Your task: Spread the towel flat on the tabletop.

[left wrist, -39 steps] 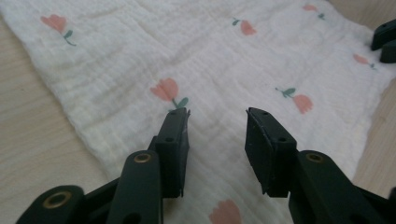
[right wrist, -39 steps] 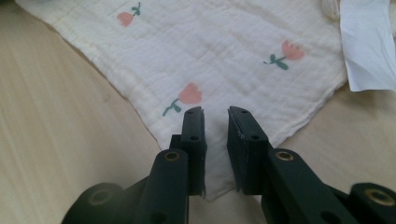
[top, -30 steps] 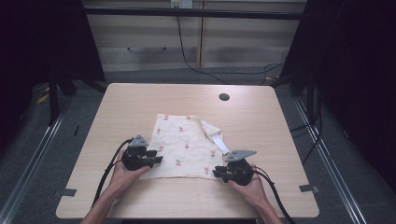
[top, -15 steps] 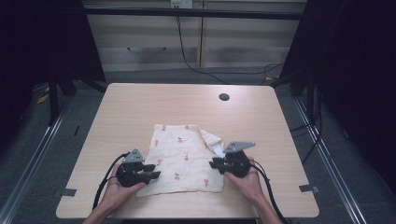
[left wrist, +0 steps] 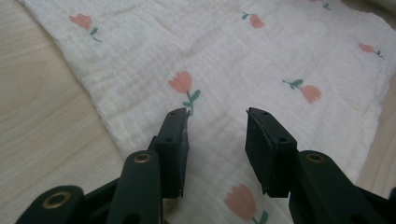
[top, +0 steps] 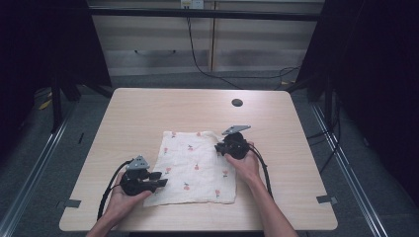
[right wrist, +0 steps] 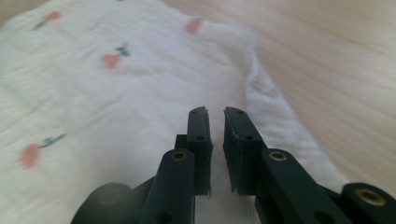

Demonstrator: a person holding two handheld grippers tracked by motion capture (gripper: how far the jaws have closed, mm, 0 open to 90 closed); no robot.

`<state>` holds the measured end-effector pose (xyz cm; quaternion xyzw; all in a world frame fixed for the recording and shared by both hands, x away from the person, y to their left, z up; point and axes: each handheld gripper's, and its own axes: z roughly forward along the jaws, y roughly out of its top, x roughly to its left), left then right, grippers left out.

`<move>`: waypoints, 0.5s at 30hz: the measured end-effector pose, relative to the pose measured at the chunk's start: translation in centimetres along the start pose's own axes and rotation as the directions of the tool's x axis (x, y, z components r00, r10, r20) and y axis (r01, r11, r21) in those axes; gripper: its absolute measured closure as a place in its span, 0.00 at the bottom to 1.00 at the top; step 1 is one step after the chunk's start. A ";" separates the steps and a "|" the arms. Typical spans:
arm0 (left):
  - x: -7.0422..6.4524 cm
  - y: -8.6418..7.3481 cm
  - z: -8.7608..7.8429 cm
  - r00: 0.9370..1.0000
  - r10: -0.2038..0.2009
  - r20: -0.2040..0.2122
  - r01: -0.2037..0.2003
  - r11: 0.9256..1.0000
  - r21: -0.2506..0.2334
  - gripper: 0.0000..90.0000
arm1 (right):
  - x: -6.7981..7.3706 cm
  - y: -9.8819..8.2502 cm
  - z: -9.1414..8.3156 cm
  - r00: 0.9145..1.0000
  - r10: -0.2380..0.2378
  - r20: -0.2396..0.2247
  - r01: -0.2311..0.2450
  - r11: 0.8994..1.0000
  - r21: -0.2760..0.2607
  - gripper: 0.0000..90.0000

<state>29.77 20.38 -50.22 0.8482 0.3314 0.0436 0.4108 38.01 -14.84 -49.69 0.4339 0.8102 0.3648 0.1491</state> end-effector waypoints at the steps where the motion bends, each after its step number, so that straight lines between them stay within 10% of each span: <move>1: 0.0 0.0 0.0 1.000 0.000 0.001 0.000 1.000 0.000 0.65 | -0.5 0.0 -0.1 1.000 0.011 0.015 -0.011 1.000 -0.007 0.90; 15: -0.7 -0.1 0.2 1.000 0.006 0.007 -0.006 1.000 0.006 0.65 | -4.6 -0.6 -3.0 0.992 0.085 0.093 -0.078 0.994 -0.076 0.83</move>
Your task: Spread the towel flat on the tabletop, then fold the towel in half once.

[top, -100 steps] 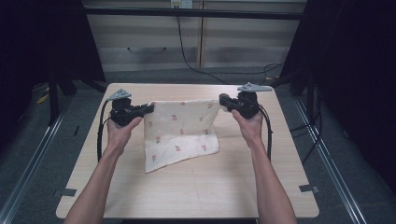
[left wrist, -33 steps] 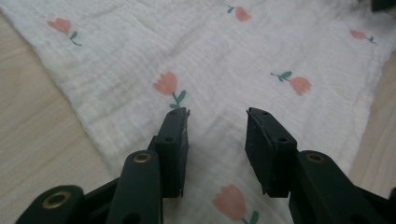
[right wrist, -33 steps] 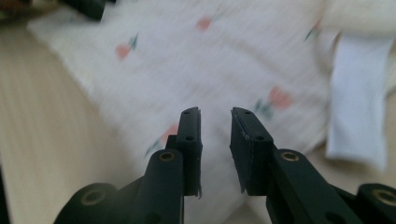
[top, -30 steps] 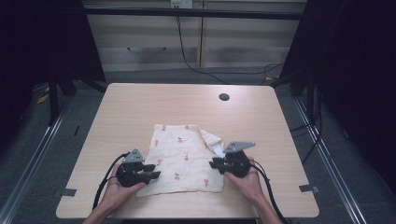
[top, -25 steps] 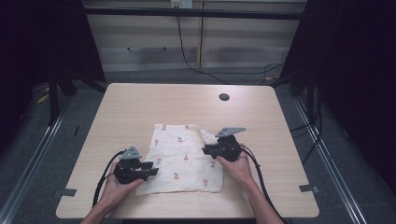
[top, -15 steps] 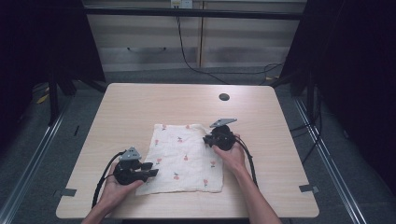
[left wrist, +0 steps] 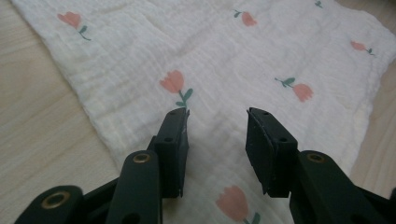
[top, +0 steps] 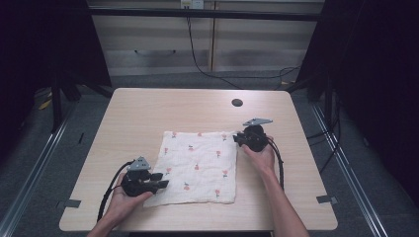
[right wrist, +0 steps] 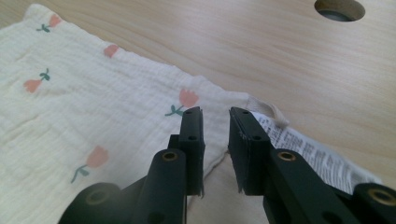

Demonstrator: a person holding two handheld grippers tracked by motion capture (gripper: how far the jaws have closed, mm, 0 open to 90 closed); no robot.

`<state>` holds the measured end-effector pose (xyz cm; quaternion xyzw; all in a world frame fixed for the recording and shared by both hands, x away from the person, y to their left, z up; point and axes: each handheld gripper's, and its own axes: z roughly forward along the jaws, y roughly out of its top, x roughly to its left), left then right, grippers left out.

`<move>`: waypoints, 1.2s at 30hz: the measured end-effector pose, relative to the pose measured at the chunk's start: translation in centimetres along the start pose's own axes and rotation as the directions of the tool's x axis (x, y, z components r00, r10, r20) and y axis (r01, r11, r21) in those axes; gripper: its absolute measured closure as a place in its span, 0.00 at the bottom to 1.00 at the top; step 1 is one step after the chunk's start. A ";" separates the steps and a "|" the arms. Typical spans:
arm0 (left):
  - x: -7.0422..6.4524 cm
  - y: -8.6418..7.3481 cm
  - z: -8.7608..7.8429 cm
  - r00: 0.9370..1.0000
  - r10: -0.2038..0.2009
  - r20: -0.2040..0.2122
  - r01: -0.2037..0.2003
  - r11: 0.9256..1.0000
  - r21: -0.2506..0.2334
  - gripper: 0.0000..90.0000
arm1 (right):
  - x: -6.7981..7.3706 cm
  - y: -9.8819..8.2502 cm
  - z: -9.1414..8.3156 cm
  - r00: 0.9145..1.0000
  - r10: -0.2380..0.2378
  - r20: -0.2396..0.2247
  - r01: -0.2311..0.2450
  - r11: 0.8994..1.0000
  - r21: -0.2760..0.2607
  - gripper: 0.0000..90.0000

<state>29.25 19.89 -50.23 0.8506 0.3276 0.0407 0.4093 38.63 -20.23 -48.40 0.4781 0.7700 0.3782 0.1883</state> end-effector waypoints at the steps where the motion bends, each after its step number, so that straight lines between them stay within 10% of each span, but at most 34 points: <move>1: -0.1 0.0 0.0 1.000 0.006 -0.002 -0.006 1.000 0.001 0.65 | 0.0 0.0 -0.3 1.000 -0.002 -0.004 0.002 1.000 -0.009 0.82; 15: -0.8 0.1 -0.5 0.999 -0.014 0.032 0.014 1.000 -0.017 0.64 | 3.1 -2.3 -0.5 0.995 -0.048 -0.086 0.051 0.998 0.032 0.80; 25: 2.4 3.3 -3.2 0.997 -0.059 -0.054 0.050 0.987 -0.154 0.57 | 1.4 -1.7 -2.2 0.996 -0.025 -0.084 0.025 1.000 -0.001 0.61; 36: 5.9 4.7 -1.8 0.991 -0.126 -0.056 0.115 0.981 -0.157 0.54 | -0.1 -0.5 -2.9 0.996 -0.007 -0.087 0.004 0.999 -0.038 0.52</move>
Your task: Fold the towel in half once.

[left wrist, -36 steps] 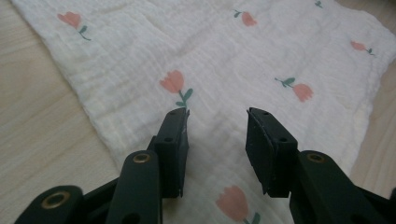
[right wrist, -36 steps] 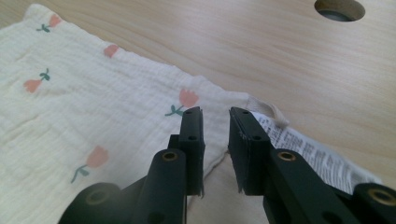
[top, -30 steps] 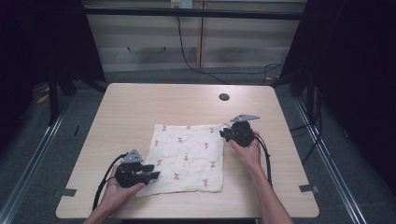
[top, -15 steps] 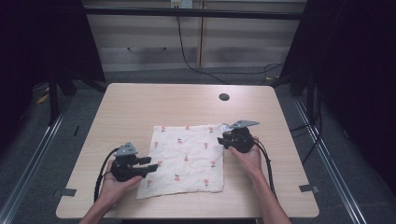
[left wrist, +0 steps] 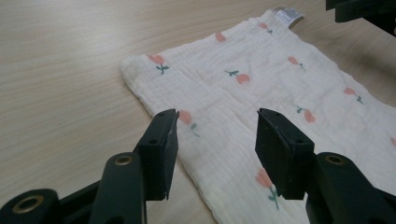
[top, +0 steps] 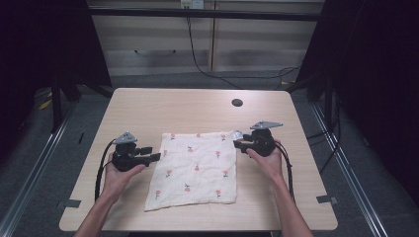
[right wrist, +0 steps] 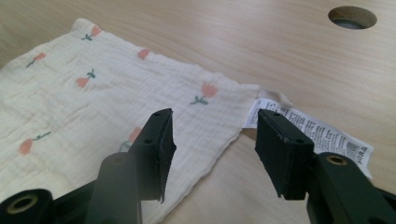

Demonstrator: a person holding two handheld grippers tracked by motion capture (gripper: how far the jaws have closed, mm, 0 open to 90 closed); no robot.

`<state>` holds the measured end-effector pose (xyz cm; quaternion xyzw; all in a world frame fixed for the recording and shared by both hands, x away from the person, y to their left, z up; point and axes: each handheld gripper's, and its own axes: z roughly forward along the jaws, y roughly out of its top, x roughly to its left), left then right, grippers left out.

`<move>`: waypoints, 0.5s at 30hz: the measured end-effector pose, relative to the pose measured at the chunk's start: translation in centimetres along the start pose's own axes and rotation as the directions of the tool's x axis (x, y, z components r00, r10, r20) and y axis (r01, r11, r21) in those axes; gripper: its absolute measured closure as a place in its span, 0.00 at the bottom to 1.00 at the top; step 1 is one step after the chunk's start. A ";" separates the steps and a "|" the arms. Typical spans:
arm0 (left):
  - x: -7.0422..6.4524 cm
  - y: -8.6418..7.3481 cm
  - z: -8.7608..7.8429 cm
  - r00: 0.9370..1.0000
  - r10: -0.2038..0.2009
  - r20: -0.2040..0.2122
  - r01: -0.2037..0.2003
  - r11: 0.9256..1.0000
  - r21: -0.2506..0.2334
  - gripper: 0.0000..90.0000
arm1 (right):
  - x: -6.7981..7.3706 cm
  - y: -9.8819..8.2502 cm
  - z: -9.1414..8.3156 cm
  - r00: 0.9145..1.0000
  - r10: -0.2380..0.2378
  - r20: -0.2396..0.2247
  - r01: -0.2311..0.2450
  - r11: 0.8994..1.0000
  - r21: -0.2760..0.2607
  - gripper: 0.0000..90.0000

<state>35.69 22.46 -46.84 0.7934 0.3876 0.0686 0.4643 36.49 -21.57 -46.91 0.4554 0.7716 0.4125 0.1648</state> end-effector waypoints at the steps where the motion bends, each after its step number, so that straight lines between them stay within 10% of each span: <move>1: 0.2 0.3 0.1 1.000 -0.013 0.006 0.013 1.000 0.004 0.54 | -0.1 0.1 0.0 1.000 0.005 0.000 -0.005 1.000 -0.001 0.51; 15: 4.0 3.7 2.4 0.999 -0.029 0.017 0.029 0.999 0.026 0.43 | -2.5 2.7 1.2 1.000 0.000 0.014 0.000 1.000 -0.001 0.51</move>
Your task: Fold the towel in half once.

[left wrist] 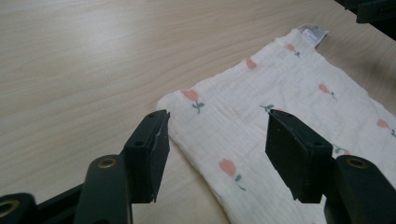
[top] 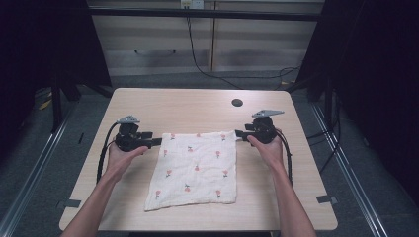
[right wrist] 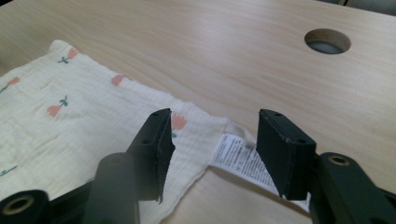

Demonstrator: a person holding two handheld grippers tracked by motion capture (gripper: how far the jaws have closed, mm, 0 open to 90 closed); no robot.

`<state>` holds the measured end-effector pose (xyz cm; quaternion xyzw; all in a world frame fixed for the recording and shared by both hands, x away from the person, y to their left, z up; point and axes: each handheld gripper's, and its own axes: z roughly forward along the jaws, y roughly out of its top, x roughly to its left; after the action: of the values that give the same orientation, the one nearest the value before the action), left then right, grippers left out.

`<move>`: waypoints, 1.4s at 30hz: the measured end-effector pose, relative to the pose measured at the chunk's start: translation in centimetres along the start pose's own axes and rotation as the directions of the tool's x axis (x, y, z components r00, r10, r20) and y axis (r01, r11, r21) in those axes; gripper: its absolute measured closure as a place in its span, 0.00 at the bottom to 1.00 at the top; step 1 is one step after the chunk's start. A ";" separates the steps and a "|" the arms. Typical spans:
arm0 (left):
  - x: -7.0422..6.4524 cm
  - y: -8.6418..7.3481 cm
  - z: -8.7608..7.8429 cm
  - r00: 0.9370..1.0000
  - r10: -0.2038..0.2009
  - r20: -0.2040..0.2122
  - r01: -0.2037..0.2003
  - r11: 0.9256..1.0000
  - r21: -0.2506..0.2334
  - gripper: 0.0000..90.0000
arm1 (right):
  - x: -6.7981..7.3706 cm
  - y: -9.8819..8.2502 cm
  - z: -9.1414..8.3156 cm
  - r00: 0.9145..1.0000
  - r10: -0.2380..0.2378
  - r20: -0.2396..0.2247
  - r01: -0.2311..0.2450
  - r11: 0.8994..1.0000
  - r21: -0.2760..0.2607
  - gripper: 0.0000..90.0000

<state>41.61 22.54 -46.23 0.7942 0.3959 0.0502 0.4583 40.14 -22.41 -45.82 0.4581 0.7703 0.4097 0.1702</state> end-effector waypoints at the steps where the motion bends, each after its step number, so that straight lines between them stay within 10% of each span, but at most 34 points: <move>1: 0.2 0.2 0.1 1.000 -0.013 -0.004 0.013 1.000 -0.001 0.43 | -0.1 0.2 0.2 1.000 -0.004 0.001 0.004 1.000 0.008 0.51; 18: 3.5 0.6 2.9 0.996 -0.072 -0.046 0.073 0.997 0.017 0.58 | -0.3 0.6 5.2 0.999 -0.042 -0.001 0.042 0.988 0.148 0.57; 28: 3.0 -0.3 5.6 0.996 -0.079 -0.044 0.081 0.996 0.043 0.56 | -0.7 -0.4 6.6 0.999 -0.009 -0.032 0.015 0.986 0.169 0.56; 37: 2.9 -0.3 6.4 0.997 -0.061 -0.054 0.063 0.997 0.050 0.59 | -1.0 -0.6 6.4 1.000 -0.005 -0.025 0.009 0.986 0.169 0.82; 42: 2.0 -0.3 6.9 0.995 -0.015 -0.103 0.021 0.998 0.055 0.77 | -0.9 -0.6 6.4 0.999 -0.003 -0.038 0.009 0.986 0.165 0.92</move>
<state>45.85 19.25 -51.02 0.7994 0.4273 0.0756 0.4154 44.32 -20.29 -50.30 0.4605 0.8060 0.3525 0.1186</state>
